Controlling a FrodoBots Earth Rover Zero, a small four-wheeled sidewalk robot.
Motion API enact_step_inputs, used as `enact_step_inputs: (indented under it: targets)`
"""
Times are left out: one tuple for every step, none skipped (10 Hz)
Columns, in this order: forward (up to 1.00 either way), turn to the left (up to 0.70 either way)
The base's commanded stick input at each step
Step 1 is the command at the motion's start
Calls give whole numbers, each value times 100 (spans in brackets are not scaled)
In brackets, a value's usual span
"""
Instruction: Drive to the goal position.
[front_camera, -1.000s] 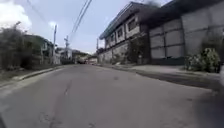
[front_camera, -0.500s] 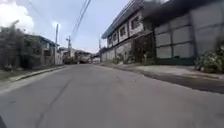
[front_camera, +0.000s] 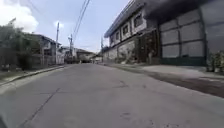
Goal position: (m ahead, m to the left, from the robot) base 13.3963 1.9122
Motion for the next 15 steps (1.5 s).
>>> enact_step_inputs:
  targets:
    - [100,0]
    - [100,0]
    - [100,0]
    - [100,0]
    - [100,0]
    - [100,10]
    - [100,28]
    - [100,32]
    - [100,21]
    - [100,0]
    - [100,2]
    - [100,2]
    - [100,-1]
    - [100,-24]
    - [100,-39]
